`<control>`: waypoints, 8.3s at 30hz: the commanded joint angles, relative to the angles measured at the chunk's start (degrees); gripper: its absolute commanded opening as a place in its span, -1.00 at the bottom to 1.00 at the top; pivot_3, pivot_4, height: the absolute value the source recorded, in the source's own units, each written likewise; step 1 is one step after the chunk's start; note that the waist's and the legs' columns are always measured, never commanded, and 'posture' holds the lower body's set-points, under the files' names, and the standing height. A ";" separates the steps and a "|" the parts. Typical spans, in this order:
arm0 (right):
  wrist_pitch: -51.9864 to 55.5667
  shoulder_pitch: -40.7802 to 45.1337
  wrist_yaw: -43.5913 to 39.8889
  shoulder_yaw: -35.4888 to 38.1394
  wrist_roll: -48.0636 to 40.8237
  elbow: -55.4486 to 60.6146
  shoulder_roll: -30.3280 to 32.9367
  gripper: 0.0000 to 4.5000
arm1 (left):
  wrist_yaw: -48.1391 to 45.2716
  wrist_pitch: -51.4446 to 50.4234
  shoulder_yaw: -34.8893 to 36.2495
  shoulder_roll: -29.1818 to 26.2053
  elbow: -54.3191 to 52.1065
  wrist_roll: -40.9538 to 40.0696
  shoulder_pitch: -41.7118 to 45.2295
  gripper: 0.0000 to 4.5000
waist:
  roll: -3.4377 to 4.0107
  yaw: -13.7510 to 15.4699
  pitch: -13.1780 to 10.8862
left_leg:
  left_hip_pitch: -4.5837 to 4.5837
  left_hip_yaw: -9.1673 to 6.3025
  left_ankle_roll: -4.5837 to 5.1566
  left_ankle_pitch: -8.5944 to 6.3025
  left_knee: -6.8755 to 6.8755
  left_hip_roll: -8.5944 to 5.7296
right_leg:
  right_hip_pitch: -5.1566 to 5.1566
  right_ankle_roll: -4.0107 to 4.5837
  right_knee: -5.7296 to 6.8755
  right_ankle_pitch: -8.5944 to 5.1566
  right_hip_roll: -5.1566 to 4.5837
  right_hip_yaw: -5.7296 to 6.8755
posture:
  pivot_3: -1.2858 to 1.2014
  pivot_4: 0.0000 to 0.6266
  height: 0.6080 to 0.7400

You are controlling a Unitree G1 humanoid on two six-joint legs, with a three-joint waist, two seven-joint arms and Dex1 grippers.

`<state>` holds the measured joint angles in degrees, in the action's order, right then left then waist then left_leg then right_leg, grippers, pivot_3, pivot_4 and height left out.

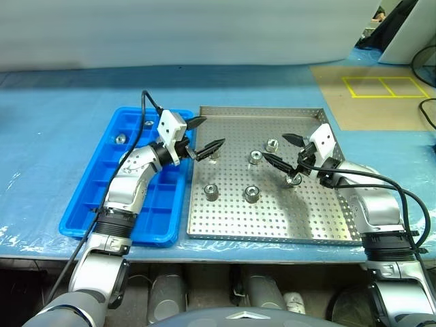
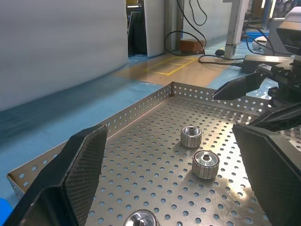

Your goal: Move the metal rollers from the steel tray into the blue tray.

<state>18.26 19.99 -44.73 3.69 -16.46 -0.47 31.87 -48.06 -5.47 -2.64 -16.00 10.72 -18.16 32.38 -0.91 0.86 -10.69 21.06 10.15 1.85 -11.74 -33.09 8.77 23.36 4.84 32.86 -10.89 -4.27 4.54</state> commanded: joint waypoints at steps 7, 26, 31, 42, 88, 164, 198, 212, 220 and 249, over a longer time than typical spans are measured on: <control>-0.62 -0.93 0.92 1.01 0.25 2.27 0.50 1.00 | -1.29 -1.88 -1.04 -0.40 -0.25 0.69 1.83 0.99 | 0.06 -0.04 0.03 | -0.01 0.00 0.00 0.00 0.00 0.00 | 0.00 0.00 0.00 0.00 0.00 0.00 | -0.14 -0.52 1.00; -0.84 -0.81 1.21 0.42 0.82 2.09 0.50 1.00 | -1.08 -1.37 -1.18 -0.61 0.86 1.96 2.22 0.99 | 0.12 -0.05 0.07 | -0.01 0.00 0.01 0.00 -0.01 0.00 | -0.01 0.00 0.00 0.00 0.00 0.00 | -0.14 -0.52 1.00; -0.78 -0.83 1.33 0.50 0.83 2.21 0.31 1.00 | -0.92 -1.29 -1.10 -0.49 0.99 1.98 2.56 0.99 | 0.12 -0.05 0.07 | -0.01 0.00 0.01 0.00 -0.01 0.00 | -0.01 0.00 0.00 0.00 0.00 0.00 | -0.14 -0.52 1.00; -0.78 -0.85 1.54 0.21 1.01 2.21 0.06 1.00 | -0.97 -1.05 -1.09 -0.55 1.29 2.04 2.65 0.99 | 0.13 -0.06 0.08 | -0.01 0.00 0.01 0.00 -0.01 0.00 | -0.01 0.00 0.00 0.00 0.00 0.00 | -0.14 -0.52 1.00; -1.77 -6.58 5.33 -2.78 5.43 6.46 -0.89 1.00 | -15.75 19.44 -21.19 1.02 60.72 37.84 41.42 0.56 | 0.16 0.01 0.09 | 0.11 -0.05 0.12 -0.06 -0.06 -0.08 | -0.07 -0.11 -0.15 0.07 -0.04 0.06 | -0.19 -0.52 1.00; -1.50 -4.07 4.99 -7.34 6.49 4.90 -3.40 1.00 | 25.04 10.21 7.81 5.28 25.77 22.17 26.16 -0.62 | 0.20 -0.18 0.11 | 0.24 -0.05 0.16 -0.08 0.01 -0.02 | -0.03 -0.11 -0.21 0.07 -0.03 0.15 | -0.12 -0.52 1.00; -3.35 -2.96 2.89 -8.68 7.32 1.64 -3.77 1.00 | 49.65 -13.90 18.61 8.37 -34.51 20.73 -34.01 -0.62 | 0.13 -0.22 0.11 | 0.32 -0.15 0.06 -0.15 -0.07 0.01 | 0.05 -0.23 -0.26 0.00 0.00 0.19 | -0.07 -0.52 1.00; -4.16 -1.66 2.23 -9.72 7.78 0.09 -4.78 1.00 | 48.90 -19.41 18.76 7.68 -35.35 19.23 -33.81 0.10 | 0.12 0.06 0.11 | 0.09 -0.16 -0.08 -0.20 -0.06 0.00 | -0.16 -0.61 -0.29 -0.22 0.00 0.18 | -0.05 -0.52 1.00; -3.98 -2.56 3.24 -9.07 7.96 0.87 -4.65 1.00 | 34.34 -14.37 10.45 3.18 -30.91 12.30 -21.15 0.25 | 0.13 0.16 0.11 | 0.12 -0.15 0.03 -0.15 -0.05 -0.03 | -0.14 -0.25 -0.27 -0.01 -0.01 0.13 | -0.08 -0.52 1.00; 1.66 -5.59 -1.51 1.58 1.18 7.89 6.58 1.00 | -39.69 2.00 -30.74 -15.17 10.52 21.09 17.02 0.25 | 0.35 -1.33 0.17 | -0.09 -0.04 -0.01 -0.02 0.03 -0.04 | -0.15 -0.16 -0.07 0.03 0.01 -0.06 | -0.19 -0.52 1.00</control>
<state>20.52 14.87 -46.94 3.93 -14.72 5.30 38.61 -86.72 -6.24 -30.85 -30.98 20.42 -0.42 47.97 -0.56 -0.46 -10.52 20.98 10.10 1.85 -11.75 -33.06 8.73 23.21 4.68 32.78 -10.86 -4.27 4.49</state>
